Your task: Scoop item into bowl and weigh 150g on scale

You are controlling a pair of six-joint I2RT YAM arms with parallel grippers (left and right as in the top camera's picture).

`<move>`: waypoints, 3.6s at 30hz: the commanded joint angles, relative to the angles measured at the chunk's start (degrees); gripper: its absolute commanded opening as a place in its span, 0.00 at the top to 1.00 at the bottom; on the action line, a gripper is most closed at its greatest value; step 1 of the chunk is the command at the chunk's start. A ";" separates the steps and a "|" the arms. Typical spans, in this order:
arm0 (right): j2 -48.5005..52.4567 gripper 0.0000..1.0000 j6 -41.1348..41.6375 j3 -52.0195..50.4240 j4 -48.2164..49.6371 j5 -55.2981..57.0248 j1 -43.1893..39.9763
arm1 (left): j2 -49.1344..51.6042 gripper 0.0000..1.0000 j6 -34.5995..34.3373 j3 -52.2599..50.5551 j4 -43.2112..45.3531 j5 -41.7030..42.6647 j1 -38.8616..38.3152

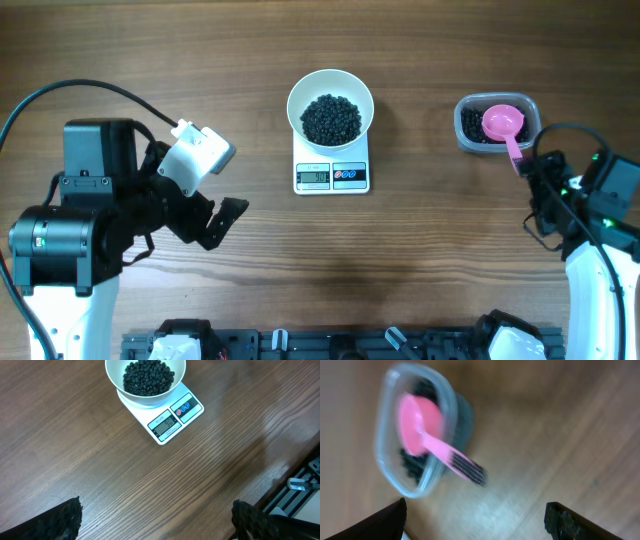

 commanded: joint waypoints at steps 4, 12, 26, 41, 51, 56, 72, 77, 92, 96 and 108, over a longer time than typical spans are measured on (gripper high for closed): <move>8.28 0.13 -4.83 -0.17 4.68 -8.28 -0.94 | -0.17 0.00 1.09 0.74 -0.04 0.87 0.39; 17.70 0.21 -5.55 -0.22 13.88 -12.59 -0.94 | -0.17 0.00 1.09 0.74 -0.04 0.87 0.39; 21.05 0.45 -3.58 -0.22 19.82 -13.84 -0.94 | -0.17 0.00 1.09 0.74 -0.04 0.87 0.39; 21.05 0.69 -2.40 -0.22 19.98 -15.19 -0.94 | -0.17 0.00 1.09 0.74 -0.04 0.87 0.39; 20.46 0.92 -2.43 -0.22 19.74 -23.80 -1.11 | -0.17 0.00 1.09 0.74 -0.04 0.87 0.39; 18.23 0.96 -2.25 -0.22 19.71 -25.70 -1.66 | -0.17 0.00 1.09 0.74 -0.04 0.87 0.39; 4.28 0.95 -7.41 0.09 12.41 -24.37 -3.39 | -0.17 0.00 1.09 0.74 -0.04 0.87 0.39; 3.69 0.95 -14.75 6.71 -1.95 -21.92 -3.39 | -0.17 0.00 1.11 0.74 -0.04 0.87 0.39; 11.45 0.95 -36.94 42.86 -33.24 -8.26 -3.15 | -0.17 0.00 1.09 0.74 -0.04 0.87 0.39; 17.92 0.95 -43.28 51.93 -43.21 -2.29 -0.85 | -0.17 0.00 1.09 0.74 -0.04 0.87 0.39; 33.66 0.95 -60.15 62.25 -49.13 19.34 14.78 | -0.17 0.00 1.09 0.74 -0.04 0.87 0.39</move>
